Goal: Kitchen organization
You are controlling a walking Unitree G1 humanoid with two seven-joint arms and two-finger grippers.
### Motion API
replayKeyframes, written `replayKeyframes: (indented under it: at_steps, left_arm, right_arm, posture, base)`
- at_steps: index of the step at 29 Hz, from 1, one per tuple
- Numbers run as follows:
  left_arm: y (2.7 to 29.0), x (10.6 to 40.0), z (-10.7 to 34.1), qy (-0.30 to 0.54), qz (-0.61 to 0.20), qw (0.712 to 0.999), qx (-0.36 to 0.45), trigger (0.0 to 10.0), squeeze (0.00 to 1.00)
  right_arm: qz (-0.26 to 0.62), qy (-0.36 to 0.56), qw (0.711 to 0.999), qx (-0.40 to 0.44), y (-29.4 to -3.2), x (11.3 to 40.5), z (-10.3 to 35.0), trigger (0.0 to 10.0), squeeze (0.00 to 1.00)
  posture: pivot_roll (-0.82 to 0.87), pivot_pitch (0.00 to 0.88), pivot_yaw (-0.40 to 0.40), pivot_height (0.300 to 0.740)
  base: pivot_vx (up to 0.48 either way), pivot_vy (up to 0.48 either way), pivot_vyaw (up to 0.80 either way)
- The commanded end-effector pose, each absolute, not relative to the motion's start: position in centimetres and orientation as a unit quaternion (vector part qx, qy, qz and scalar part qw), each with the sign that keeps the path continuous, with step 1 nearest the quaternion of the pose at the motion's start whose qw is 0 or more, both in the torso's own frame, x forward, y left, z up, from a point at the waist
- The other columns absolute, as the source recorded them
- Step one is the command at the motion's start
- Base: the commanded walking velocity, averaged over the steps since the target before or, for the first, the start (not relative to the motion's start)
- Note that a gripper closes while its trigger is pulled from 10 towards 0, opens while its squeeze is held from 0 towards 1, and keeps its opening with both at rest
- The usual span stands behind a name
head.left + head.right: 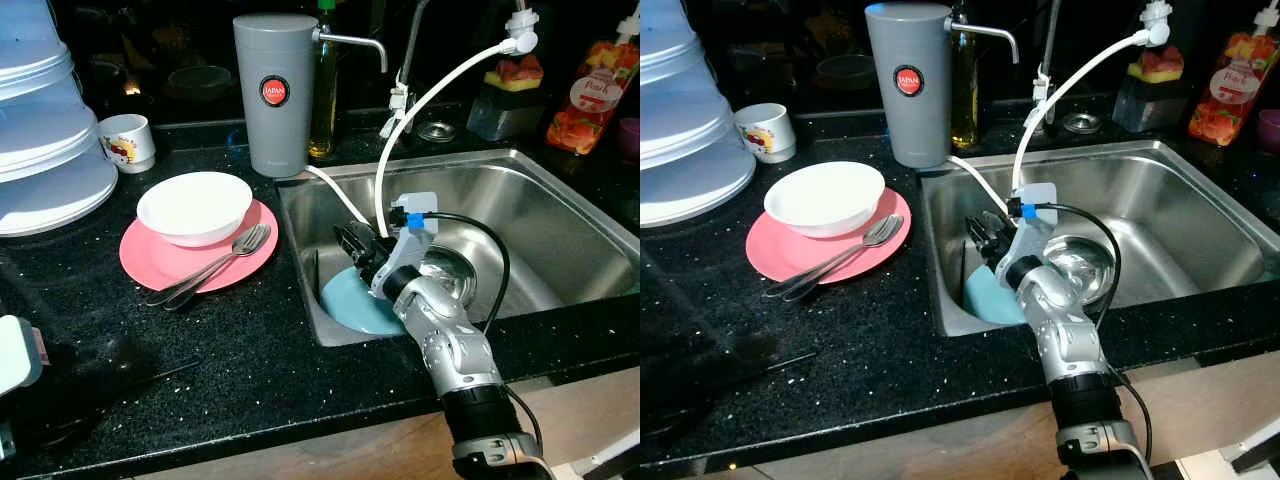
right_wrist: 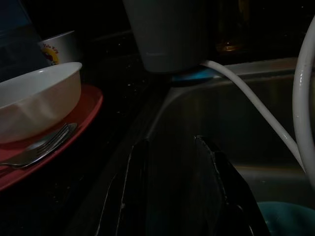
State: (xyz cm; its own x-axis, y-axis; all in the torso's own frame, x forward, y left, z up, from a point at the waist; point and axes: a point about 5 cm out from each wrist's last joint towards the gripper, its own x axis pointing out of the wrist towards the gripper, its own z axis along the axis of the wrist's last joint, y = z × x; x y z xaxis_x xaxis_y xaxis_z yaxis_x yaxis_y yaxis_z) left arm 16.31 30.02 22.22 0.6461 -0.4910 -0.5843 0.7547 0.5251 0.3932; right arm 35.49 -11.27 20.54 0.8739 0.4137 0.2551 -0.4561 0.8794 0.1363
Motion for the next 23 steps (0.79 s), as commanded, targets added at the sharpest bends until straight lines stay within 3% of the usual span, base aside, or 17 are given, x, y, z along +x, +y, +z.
replayKeyframes:
  at_steps: [1,2,16,23]
  left_arm:
    - [30.6,15.8,20.4,0.264,-0.368,0.842,0.295,2.3,0.0]
    - [30.5,15.8,20.4,0.264,-0.372,0.842,0.288,0.0,0.0]
    - [30.0,15.5,20.7,0.281,-0.392,0.838,0.254,0.0,0.0]
    - [29.5,16.4,21.9,0.228,-0.387,0.855,0.261,0.0,0.0]
  right_arm:
    - [0.227,-0.09,0.964,0.102,-11.2,35.5,19.8,10.0,0.0]
    - [0.227,-0.09,0.964,0.102,-11.2,35.5,19.8,10.0,0.0]
    - [0.227,-0.088,0.965,0.102,-11.2,35.5,19.7,10.0,0.0]
    - [0.225,-0.088,0.965,0.102,-11.2,35.5,19.8,10.0,0.0]
  posture:
    - [0.09,0.071,0.018,0.74]
    - [0.09,0.071,0.018,0.74]
    - [0.09,0.077,0.02,0.74]
    - [0.09,0.078,0.023,0.74]
  base:
    - [0.0,0.0,0.0]
    - [0.0,0.0,0.0]
    - [0.0,0.0,0.0]
    - [0.0,0.0,0.0]
